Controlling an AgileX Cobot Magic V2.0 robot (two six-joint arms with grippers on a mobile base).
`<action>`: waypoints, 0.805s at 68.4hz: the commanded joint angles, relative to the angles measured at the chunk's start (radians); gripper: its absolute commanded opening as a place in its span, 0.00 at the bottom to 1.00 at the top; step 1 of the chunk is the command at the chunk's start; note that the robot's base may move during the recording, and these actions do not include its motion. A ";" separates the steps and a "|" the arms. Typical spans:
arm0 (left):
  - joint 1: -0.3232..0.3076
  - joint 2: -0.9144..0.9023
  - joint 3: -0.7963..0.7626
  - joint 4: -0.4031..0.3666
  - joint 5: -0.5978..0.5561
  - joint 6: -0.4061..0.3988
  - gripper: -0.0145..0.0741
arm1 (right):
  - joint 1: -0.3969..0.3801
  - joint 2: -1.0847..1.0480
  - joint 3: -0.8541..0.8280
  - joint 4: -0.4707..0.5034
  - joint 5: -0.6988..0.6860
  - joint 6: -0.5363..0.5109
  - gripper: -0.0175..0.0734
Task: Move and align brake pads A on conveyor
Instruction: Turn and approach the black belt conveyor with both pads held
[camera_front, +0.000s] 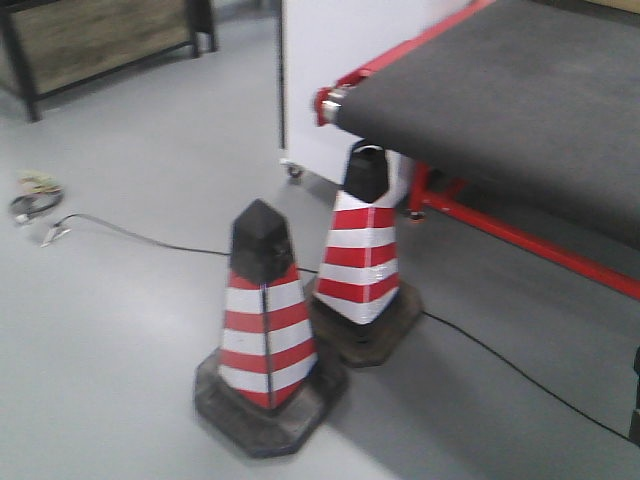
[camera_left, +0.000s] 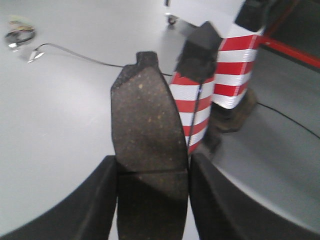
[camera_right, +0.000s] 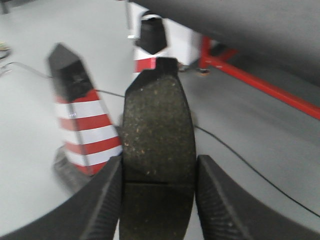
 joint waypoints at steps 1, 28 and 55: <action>-0.007 0.000 -0.031 -0.006 -0.086 -0.004 0.16 | -0.005 0.000 -0.032 -0.004 -0.084 -0.006 0.19; -0.007 0.000 -0.031 -0.006 -0.086 -0.004 0.16 | -0.005 0.000 -0.032 -0.004 -0.084 -0.006 0.19; -0.007 0.000 -0.031 -0.006 -0.086 -0.004 0.16 | -0.005 0.000 -0.032 -0.004 -0.083 -0.006 0.19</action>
